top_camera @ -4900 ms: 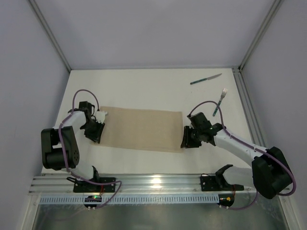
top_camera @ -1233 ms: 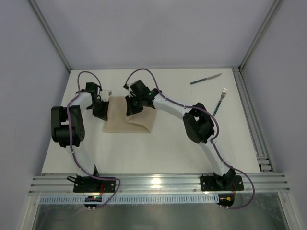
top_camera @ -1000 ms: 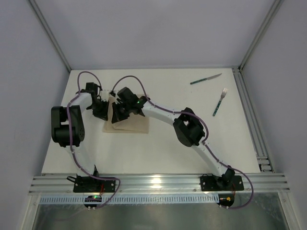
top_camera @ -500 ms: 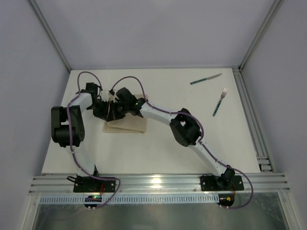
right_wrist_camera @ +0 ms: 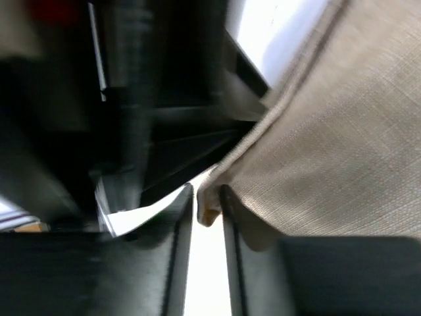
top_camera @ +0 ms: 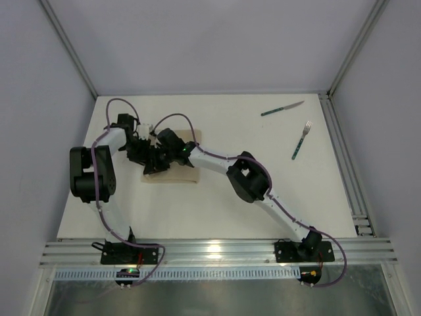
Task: Fold the napkin into a case and place the utensils inside
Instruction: Fold the rectangle-folded napkin at the center of the board, then move the square-folded napkin to the center of the board.
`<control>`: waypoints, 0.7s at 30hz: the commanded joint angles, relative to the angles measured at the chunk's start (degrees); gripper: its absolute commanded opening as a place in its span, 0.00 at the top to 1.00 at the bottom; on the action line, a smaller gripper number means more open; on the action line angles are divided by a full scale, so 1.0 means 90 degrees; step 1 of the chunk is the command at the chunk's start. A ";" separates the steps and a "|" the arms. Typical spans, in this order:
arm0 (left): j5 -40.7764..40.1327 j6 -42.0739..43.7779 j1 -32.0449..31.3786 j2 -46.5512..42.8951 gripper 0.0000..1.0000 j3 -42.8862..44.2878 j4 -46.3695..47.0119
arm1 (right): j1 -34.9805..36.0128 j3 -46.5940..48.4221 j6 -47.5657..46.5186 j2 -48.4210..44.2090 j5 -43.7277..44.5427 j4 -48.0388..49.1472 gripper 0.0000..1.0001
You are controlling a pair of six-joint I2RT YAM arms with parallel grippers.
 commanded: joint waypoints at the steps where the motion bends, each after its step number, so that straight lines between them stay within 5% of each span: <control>1: -0.0261 0.0103 0.0125 -0.0335 0.70 0.0001 -0.0131 | 0.0042 0.0206 -0.0134 -0.0153 -0.0019 0.0210 0.66; 7: -0.0544 0.0182 0.0242 -0.0687 0.58 0.0226 -0.0384 | 0.0072 0.0186 -0.0750 -0.0982 0.0098 0.0073 0.37; 10: -0.0574 0.0182 0.0252 -0.0862 0.54 0.0363 -0.0570 | 0.0101 0.0089 -0.1199 -0.1586 0.0206 -0.0063 0.34; 16: -0.0584 0.0182 0.0252 -0.1341 0.48 0.0334 -0.0863 | -0.0113 -0.1159 -0.2098 -0.2876 0.0489 -0.0668 0.36; 21: -0.0330 0.0133 0.0252 -0.1770 0.44 0.0051 -0.1059 | -0.0981 -0.2800 -0.2079 -0.3815 0.0450 -0.0611 0.57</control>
